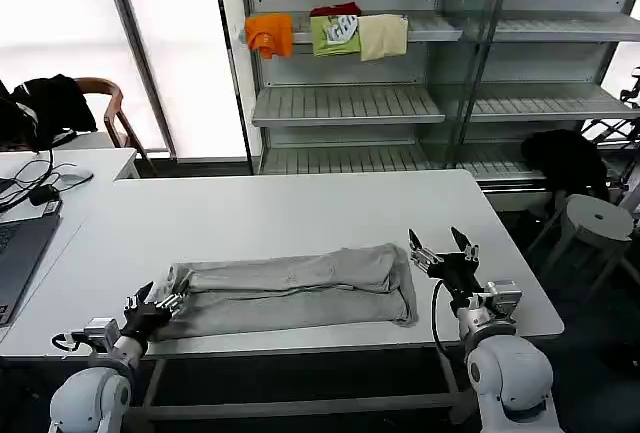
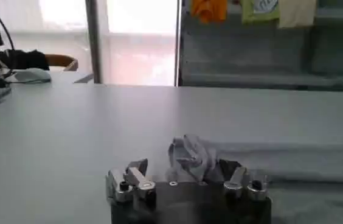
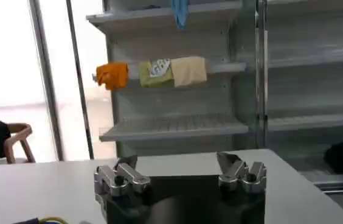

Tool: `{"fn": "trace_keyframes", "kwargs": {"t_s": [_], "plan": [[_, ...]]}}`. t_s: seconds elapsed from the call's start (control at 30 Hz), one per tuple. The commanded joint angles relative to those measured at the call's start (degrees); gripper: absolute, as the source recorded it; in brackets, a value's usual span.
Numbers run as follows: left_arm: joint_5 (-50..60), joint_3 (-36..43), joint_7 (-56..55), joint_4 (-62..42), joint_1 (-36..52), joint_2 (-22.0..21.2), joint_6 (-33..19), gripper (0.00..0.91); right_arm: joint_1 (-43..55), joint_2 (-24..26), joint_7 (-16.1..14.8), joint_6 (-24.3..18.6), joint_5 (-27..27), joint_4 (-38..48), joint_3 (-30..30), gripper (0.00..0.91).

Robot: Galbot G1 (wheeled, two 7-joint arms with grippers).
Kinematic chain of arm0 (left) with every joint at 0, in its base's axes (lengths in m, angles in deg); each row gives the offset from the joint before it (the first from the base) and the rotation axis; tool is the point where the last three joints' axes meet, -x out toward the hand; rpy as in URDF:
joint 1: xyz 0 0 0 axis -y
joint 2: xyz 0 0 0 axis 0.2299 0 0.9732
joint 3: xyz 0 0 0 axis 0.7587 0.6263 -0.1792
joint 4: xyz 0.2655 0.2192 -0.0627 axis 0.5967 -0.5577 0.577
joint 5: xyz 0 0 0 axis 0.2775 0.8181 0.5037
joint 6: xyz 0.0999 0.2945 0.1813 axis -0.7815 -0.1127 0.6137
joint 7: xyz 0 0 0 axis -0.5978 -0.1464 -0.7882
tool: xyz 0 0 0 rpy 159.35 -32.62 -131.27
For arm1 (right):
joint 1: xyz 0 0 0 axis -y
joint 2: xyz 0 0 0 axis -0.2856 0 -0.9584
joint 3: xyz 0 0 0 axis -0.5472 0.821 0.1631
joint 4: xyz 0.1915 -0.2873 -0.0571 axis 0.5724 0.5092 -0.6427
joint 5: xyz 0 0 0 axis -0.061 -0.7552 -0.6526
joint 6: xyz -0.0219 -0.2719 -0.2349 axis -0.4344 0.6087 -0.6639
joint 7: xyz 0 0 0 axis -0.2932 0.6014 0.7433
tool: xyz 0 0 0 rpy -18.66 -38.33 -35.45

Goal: Fold and organize the clothes.

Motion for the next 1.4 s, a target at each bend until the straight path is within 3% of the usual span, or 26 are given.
{"fn": "trace_keyframes", "kwargs": {"t_s": [0.03, 0.33, 0.73, 0.83, 0.93, 1.13, 1.27, 1.4], "plan": [[1.19, 0.51, -3.0, 0.72, -0.61, -1.46, 0.94, 0.02, 0.81, 0.31, 0.24, -0.25, 3.63, -1.09, -0.83, 0.907], [1.17, 1.08, -2.34, 0.81, -0.49, -1.84, 1.03, 0.01, 0.73, 0.5, 1.04, -0.2, 3.74, -0.91, -0.9, 0.907], [3.91, -0.89, -0.59, 1.28, 0.3, -1.33, -7.06, 0.0, 0.41, 1.15, 1.93, 0.0, 3.91, -0.89, -1.12, 0.907], [8.67, -5.04, 2.94, 1.34, 2.29, 1.07, -7.08, 0.0, 0.46, 1.37, 2.43, 0.04, 3.87, -0.48, -1.12, 0.907], [14.62, -10.95, 8.29, -2.24, 4.91, 6.88, -7.2, 0.0, 0.52, 1.53, 2.69, 0.04, 3.67, -0.12, -0.86, 0.907], [20.73, -19.17, 14.68, -10.9, 8.8, 22.25, -10.39, 0.0, 0.87, 1.33, 2.7, -0.11, 2.61, 1.46, -0.03, 0.907], [23.71, -20.67, 15.77, -15.02, 13.1, 26.06, -12.27, 0.0, 1.44, 0.67, 2.85, -0.2, 1.42, 2.86, 1.21, 0.907], [16.65, -19.15, 14.89, -10.77, 14.28, 24.83, -8.97, 0.0, 2.08, 0.05, 2.91, -0.25, 0.16, 3.88, 2.4, 0.907]]}}
